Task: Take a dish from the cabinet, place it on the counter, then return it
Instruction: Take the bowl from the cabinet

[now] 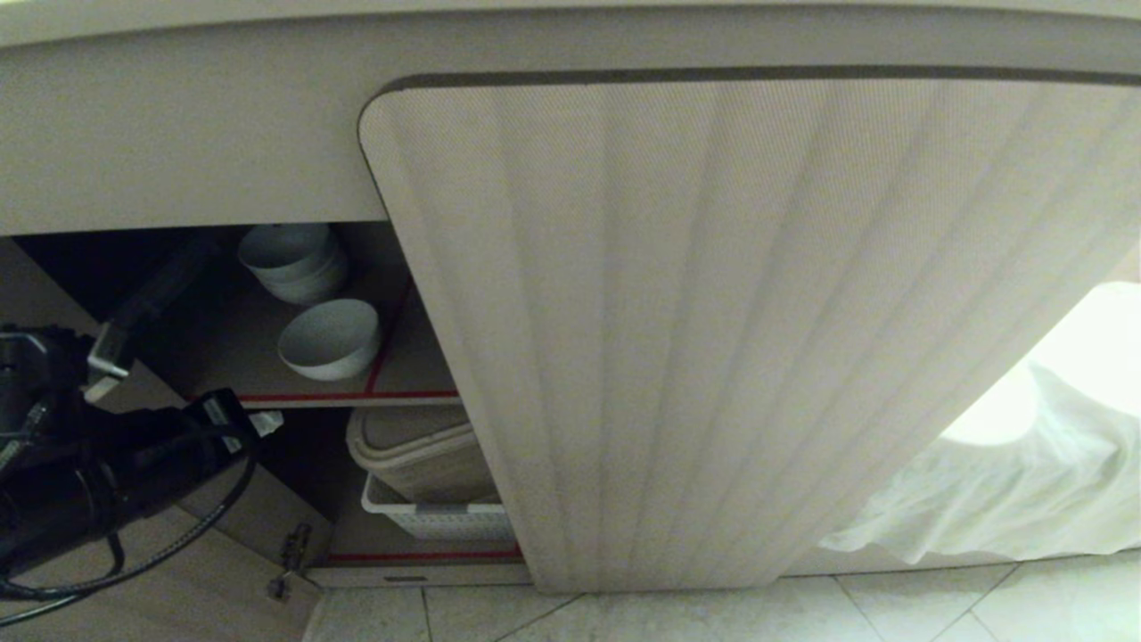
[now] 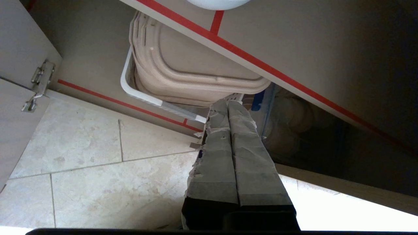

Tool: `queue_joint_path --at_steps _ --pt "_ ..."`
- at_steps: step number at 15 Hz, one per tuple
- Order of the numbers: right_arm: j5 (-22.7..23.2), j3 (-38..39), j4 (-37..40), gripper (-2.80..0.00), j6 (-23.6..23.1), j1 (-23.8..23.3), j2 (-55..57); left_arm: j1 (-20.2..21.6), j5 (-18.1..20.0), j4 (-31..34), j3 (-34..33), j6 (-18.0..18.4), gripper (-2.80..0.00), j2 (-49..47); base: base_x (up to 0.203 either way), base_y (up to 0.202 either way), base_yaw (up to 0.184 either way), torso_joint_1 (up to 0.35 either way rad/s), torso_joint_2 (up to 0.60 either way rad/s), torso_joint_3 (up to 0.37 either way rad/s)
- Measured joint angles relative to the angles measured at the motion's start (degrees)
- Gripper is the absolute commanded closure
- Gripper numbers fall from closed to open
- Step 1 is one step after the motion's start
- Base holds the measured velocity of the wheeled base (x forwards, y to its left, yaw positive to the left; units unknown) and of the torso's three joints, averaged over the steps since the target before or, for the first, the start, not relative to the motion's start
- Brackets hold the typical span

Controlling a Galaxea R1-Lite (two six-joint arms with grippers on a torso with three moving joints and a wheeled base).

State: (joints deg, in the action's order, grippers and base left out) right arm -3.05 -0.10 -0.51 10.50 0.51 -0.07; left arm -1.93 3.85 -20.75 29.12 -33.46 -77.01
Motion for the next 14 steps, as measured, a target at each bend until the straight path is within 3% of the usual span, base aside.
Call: queue_joint_path --at_steps 14 --pt "0.0 0.0 0.0 0.00 0.0 0.0 0.0 -0.4 0.2 -0.1 -0.1 -0.5 0.00 1.1 0.000 0.000 0.000 0.000 0.00 0.000"
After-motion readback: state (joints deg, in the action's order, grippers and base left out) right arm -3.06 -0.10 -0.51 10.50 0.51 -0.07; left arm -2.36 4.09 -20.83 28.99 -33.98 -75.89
